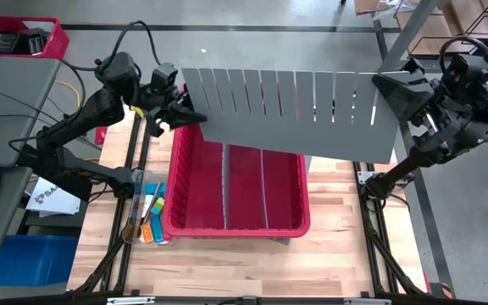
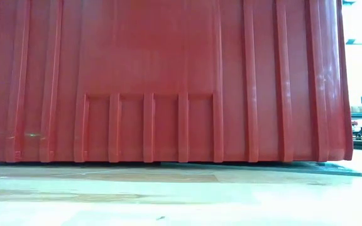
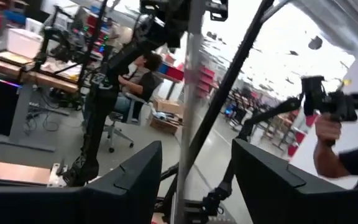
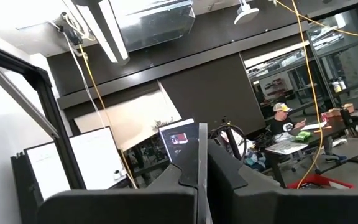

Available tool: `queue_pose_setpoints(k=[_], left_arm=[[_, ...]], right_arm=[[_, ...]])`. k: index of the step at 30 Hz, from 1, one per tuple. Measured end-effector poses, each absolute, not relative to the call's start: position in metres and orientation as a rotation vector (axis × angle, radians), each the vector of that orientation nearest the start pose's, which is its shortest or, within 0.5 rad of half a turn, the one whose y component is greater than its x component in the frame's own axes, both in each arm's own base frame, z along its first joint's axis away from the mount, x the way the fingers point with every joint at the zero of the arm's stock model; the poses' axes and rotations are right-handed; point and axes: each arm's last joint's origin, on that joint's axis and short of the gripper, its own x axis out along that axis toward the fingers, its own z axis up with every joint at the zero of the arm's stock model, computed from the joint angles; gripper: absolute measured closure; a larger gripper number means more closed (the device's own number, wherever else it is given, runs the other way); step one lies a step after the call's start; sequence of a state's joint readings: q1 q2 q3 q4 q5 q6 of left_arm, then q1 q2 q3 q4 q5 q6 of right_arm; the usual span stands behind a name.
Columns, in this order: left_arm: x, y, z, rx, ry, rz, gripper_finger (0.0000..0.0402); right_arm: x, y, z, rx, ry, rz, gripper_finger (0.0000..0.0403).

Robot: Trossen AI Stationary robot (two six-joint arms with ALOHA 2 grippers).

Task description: Sort Items/Unsort Items

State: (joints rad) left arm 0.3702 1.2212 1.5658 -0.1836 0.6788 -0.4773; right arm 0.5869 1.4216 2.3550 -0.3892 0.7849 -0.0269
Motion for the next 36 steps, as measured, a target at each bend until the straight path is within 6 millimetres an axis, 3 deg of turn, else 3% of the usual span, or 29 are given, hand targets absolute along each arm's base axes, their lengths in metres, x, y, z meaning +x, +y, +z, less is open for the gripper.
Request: queue_pose_setpoints(k=[2,5,7,12,19,24,30,36], left_arm=[[0.222,0.066,0.503,-0.355,-0.054,-0.347,0.0254],[0.222,0.065,0.503,-0.287,-0.052,-0.386,0.0352],[0.221,0.065,0.503,-0.26,-0.055,-0.401,0.0385],[0.209,0.063,0.507,-0.25,-0.065,-0.386,0.0396],[0.152,0.062,0.517,-0.246,-0.071,-0.256,0.0399],[0.126,0.055,0.522,-0.244,-0.101,-0.168,0.04],[0.121,0.054,0.518,-0.271,-0.079,-0.064,0.04],[0.13,0.063,0.517,-0.281,-0.096,0.06,0.0401]], right_arm=[[0.141,0.069,0.643,0.319,-0.419,-0.199,0.0403],[0.142,0.07,0.643,0.316,-0.421,-0.187,0.0402],[0.144,0.072,0.642,0.318,-0.419,-0.184,0.0402],[0.153,0.075,0.639,0.277,-0.4,-0.206,0.0372],[0.154,0.073,0.625,0.153,-0.232,-0.43,0.0253],[0.151,0.071,0.624,0.088,-0.186,-0.531,0.0192],[0.152,0.071,0.618,0.044,-0.131,-0.564,0.0182],[0.166,0.081,0.583,-0.059,0.073,-0.54,0.0184]])
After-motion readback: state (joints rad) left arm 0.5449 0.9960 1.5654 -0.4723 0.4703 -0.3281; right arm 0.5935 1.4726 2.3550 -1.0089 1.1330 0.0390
